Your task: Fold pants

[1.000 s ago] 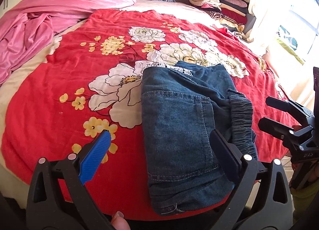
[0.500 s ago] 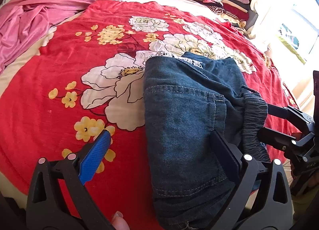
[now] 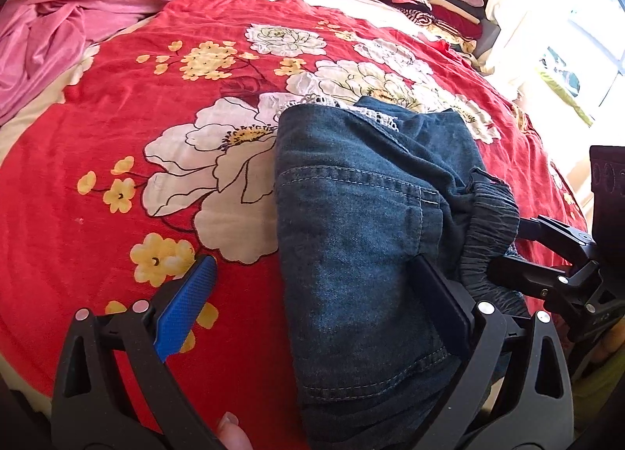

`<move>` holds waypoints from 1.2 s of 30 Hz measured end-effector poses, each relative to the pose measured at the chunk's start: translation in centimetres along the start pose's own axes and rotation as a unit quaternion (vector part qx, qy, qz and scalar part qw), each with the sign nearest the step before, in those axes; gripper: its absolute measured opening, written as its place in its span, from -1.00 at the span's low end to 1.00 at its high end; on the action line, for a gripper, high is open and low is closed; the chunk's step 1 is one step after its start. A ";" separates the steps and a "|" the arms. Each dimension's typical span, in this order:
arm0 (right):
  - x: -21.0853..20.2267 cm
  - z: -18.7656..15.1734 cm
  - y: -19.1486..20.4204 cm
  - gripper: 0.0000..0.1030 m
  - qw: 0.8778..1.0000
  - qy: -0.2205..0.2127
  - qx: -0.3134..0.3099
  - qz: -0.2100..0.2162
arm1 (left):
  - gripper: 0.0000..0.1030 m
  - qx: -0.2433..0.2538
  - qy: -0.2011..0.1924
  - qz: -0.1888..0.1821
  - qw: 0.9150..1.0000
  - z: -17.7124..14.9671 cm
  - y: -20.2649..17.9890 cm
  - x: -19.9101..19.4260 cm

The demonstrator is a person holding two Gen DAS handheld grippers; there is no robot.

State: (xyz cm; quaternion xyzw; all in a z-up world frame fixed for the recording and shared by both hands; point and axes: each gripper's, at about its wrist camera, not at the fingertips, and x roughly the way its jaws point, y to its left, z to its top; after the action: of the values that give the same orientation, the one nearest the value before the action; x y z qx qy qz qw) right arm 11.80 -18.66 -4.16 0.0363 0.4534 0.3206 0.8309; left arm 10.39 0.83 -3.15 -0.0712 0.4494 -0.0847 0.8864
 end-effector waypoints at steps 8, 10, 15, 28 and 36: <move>0.9 0.5 -0.4 0.75 1.000 -0.001 -0.002 0.027 | 0.45 0.001 0.000 -0.034 0.999 0.4 -0.3 0.4; 1.1 0.5 -0.3 0.72 0.999 -0.002 -0.004 0.034 | 0.26 -0.004 0.002 -0.053 0.999 0.5 -0.3 0.5; 1.1 0.6 0.0 0.30 0.998 -0.009 -0.008 0.054 | -0.02 -0.007 0.004 -0.068 0.998 0.7 -0.6 0.8; -1.0 1.9 2.2 -0.06 0.996 -0.047 -0.061 0.055 | -0.21 0.010 -0.014 -0.072 0.997 2.2 -1.9 -1.2; -1.0 6.8 2.9 -0.06 0.989 -0.092 -0.111 0.037 | -0.21 0.020 -0.062 -0.044 0.997 6.8 -1.3 -2.4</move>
State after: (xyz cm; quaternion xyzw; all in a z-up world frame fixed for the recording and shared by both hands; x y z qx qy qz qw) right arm 15.28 -15.39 1.64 -0.0097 0.3355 0.3946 0.8554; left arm 14.42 0.46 2.96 -0.0780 0.3886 -0.1283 0.9091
